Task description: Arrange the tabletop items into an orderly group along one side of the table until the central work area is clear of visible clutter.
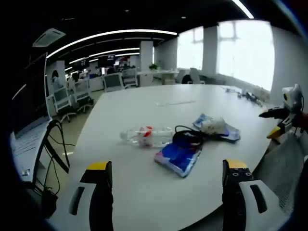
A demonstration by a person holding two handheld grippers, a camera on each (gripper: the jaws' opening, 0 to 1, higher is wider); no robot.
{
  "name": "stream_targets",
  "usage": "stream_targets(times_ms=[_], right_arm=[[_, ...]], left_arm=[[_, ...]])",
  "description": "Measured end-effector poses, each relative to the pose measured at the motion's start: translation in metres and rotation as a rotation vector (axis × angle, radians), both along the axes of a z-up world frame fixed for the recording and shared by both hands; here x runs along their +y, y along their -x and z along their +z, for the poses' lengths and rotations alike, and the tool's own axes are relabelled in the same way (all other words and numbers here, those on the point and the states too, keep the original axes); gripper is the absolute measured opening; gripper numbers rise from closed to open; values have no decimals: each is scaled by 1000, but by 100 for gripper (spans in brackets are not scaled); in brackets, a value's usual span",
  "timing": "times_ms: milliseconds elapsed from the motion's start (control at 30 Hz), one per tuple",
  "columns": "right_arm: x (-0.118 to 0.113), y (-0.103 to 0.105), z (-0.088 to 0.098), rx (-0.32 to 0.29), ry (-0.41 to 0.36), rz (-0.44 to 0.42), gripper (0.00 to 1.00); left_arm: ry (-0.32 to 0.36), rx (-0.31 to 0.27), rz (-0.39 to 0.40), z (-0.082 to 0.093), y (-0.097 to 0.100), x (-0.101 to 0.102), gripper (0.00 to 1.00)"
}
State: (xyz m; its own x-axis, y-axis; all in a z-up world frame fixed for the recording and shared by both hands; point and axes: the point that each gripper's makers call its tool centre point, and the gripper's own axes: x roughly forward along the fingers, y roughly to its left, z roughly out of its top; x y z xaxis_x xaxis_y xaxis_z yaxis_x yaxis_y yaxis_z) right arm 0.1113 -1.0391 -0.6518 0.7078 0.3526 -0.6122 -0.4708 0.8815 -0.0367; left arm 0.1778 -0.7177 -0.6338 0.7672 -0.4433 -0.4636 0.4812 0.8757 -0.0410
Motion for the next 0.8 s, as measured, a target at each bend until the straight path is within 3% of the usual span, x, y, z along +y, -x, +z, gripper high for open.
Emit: stream_targets(times_ms=[800], right_arm=[[4,2,3,6,-4,13,87]], left_arm=[[15,-16,-8,8,-5,-2,93]])
